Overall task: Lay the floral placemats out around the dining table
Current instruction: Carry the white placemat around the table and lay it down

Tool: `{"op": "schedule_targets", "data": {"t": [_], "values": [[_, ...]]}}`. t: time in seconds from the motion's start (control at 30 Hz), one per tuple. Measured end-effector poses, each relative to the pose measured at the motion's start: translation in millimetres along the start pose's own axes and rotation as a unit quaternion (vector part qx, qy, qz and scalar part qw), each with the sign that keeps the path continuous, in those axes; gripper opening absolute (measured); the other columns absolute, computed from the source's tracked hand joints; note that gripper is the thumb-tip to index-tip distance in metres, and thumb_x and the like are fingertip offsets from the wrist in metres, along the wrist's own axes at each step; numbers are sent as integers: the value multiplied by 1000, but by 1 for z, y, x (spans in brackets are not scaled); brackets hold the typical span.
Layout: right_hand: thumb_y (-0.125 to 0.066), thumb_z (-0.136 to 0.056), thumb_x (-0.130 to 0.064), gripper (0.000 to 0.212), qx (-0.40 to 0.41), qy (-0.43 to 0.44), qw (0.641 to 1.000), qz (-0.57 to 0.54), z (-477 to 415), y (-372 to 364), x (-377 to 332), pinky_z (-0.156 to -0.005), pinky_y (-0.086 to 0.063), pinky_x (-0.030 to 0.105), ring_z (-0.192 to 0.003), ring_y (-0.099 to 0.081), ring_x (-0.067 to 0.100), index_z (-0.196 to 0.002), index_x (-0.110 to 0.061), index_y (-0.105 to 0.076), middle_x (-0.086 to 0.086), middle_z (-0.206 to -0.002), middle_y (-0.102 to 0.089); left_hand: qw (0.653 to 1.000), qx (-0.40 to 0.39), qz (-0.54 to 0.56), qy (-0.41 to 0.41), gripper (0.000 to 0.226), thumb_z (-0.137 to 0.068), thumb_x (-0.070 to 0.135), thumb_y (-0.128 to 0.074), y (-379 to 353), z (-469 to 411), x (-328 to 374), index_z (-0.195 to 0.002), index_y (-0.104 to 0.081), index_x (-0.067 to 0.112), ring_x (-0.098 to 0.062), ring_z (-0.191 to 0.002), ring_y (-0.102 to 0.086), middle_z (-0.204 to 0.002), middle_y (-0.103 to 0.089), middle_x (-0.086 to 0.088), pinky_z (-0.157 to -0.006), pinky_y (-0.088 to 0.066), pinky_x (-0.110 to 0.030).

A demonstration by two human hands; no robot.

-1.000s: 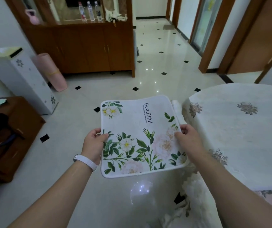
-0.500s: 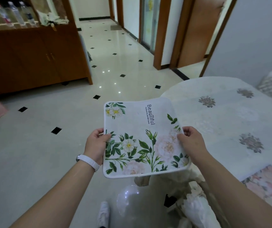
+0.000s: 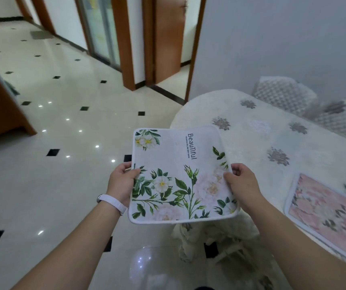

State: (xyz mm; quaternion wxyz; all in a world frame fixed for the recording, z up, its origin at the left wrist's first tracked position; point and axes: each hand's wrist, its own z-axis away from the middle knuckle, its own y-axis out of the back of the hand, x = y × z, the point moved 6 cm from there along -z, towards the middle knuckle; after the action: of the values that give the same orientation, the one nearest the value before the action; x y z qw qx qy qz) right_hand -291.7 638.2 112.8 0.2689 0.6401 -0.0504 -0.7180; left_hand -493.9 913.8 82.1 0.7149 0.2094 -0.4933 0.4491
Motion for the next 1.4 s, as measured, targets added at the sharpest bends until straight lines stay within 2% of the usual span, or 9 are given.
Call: {"op": "schedule_targets", "data": {"t": [0.07,0.2,0.37,0.53,0.67,0.83,0.97,1.1,1.4], "values": [[-59,-87,-9,13,25,-6,1000,0,1,10,0,-65,-52,36,-72,-64,22,-98,-15,-64,6,-87,-69,999,-34,-12,8,22,-90,3,-59,-16,-15,3,-111,-60,9,-32,-75,-70,-95,-72,-18,-64,-58,-41],[-59,-87,-8,14,79,-27,996,-18,-5,35,6,-62,-54,35,-72,-66,23,-98,-14,-64,7,-89,-70,996,-86,-37,12,23,-90,1,-59,-58,-36,10,-111,-60,8,-31,-75,-70,-94,-71,-17,-66,-58,-41],[-61,-88,-10,14,130,-62,988,-59,-27,62,30,-72,-57,45,-78,-68,28,-101,-14,-64,11,-92,-71,987,-141,-80,10,23,-89,0,-59,-120,-70,19,-110,-60,8,-32,-76,-69,-97,-70,-18,-65,-57,-39],[-60,-89,-9,14,176,-86,976,-93,-64,80,51,-67,-55,41,-75,-64,25,-103,-14,-63,12,-92,-70,974,-181,-136,-5,14,-88,3,-62,-192,-112,27,-98,-64,12,-31,-73,-71,-94,-72,-17,-69,-58,-43],[-60,-89,-9,17,188,-114,969,-112,-105,90,75,-61,-50,34,-71,-62,23,-105,-12,-62,12,-93,-69,965,-193,-179,4,19,-88,4,-62,-244,-143,20,-106,-64,9,-35,-78,-72,-95,-73,-18,-70,-60,-47],[-60,-91,-11,13,194,-152,963,-108,-150,103,98,-68,-54,38,-78,-64,25,-104,-14,-60,10,-96,-68,950,-200,-240,9,17,-88,6,-63,-301,-175,10,-104,-64,12,-35,-79,-72,-95,-74,-16,-72,-60,-50],[-58,-92,-10,11,189,-165,962,-108,-180,111,111,-58,-46,34,-68,-56,22,-102,-13,-59,12,-92,-65,938,-213,-272,2,18,-88,6,-62,-341,-196,4,-105,-65,13,-35,-80,-72,-95,-74,-16,-75,-60,-50],[-56,-93,-10,11,202,-184,957,-95,-197,115,125,-51,-39,27,-60,-47,16,-103,-13,-57,3,-80,-57,928,-220,-299,11,16,-86,8,-64,-368,-214,-7,-98,-65,18,-35,-82,-72,-96,-74,-15,-78,-59,-53],[-55,-93,-15,9,207,-239,948,-27,-233,109,164,-58,-40,29,-67,-47,15,-102,-14,-53,2,-86,-54,905,-256,-339,38,15,-88,3,-61,-411,-265,-57,-98,-64,15,-34,-84,-70,-97,-72,-16,-80,-58,-48]]}}
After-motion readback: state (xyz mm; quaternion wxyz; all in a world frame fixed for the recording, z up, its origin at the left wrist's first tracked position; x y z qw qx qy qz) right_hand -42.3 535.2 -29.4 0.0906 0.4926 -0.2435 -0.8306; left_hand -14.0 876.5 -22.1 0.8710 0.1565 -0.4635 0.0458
